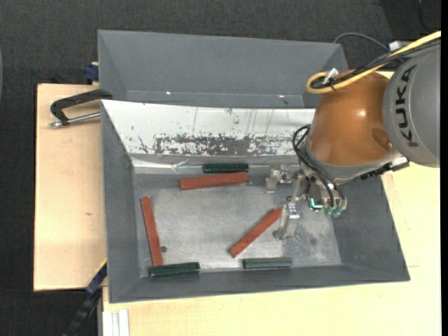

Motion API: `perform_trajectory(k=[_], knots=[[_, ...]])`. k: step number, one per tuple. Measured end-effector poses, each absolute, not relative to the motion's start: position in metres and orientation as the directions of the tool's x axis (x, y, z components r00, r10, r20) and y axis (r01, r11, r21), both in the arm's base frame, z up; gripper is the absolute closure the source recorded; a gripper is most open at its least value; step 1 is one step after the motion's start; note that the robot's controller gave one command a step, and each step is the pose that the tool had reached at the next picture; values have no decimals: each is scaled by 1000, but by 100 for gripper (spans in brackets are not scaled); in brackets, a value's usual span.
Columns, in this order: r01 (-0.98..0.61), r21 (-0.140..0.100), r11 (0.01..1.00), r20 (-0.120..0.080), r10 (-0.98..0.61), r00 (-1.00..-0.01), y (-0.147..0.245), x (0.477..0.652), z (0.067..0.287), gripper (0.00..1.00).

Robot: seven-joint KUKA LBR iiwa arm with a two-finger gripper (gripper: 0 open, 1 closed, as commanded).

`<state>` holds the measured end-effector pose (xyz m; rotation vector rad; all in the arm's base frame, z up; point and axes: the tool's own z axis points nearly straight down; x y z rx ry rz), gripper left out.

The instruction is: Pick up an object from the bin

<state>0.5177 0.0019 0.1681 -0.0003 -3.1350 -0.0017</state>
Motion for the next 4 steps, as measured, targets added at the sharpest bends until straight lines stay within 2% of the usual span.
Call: perform_trajectory(k=[1, 2, 3, 4], knots=[[0, 1, 1000, 0, 0, -1000, 2, 519, 171, 0], [-53, 1, 999, -9, -53, -999, -11, 525, 131, 0], [8, 1, 1000, 1, 8, -1000, 23, 513, 70, 100], [8, 1, 1000, 1, 8, -1000, 23, 513, 70, 100]])
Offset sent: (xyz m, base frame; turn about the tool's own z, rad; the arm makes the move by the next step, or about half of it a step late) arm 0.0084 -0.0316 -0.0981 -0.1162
